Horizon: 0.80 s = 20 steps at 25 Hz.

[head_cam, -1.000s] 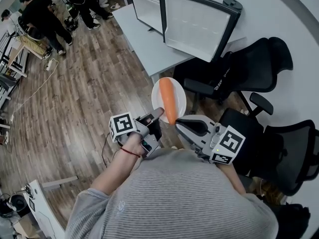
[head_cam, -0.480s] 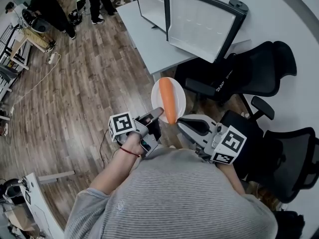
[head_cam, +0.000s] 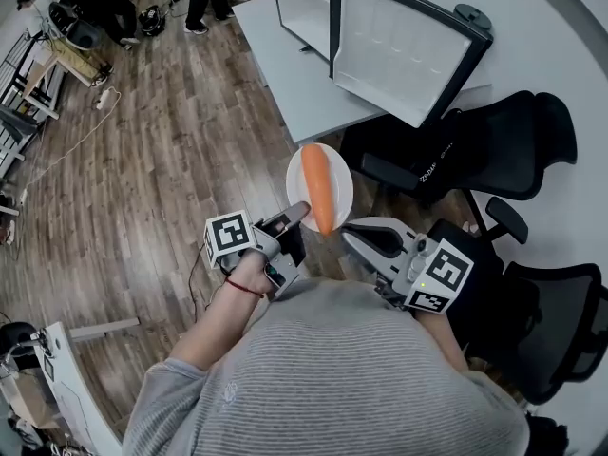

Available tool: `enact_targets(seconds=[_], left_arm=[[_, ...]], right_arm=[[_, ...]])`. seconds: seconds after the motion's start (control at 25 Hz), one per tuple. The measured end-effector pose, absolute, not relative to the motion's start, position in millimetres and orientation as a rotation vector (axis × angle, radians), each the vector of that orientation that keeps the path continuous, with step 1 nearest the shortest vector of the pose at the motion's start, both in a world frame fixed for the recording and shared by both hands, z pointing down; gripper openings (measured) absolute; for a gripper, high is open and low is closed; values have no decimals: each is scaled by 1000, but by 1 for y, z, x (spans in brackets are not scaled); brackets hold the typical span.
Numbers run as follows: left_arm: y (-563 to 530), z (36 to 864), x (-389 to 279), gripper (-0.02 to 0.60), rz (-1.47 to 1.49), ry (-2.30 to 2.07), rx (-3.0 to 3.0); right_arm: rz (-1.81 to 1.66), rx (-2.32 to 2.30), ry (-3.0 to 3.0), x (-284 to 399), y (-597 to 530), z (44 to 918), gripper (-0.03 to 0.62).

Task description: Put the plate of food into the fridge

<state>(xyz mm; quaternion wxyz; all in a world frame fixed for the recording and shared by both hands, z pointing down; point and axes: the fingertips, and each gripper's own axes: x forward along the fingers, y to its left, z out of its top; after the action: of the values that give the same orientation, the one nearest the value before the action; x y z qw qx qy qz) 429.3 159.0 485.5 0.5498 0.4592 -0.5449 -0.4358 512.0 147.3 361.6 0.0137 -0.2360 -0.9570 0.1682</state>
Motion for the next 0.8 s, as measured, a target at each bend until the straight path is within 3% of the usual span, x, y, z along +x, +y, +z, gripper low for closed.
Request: enact_targets(seconds=[0.24, 0.8], left_arm=[[149, 483, 370, 35, -1089, -1255, 1088], [144, 470, 151, 36, -1019, -1263, 1156]], right_arm=[[528, -717, -2981, 457, 138, 368, 14], [515, -738, -3023, 224, 134, 340, 14]])
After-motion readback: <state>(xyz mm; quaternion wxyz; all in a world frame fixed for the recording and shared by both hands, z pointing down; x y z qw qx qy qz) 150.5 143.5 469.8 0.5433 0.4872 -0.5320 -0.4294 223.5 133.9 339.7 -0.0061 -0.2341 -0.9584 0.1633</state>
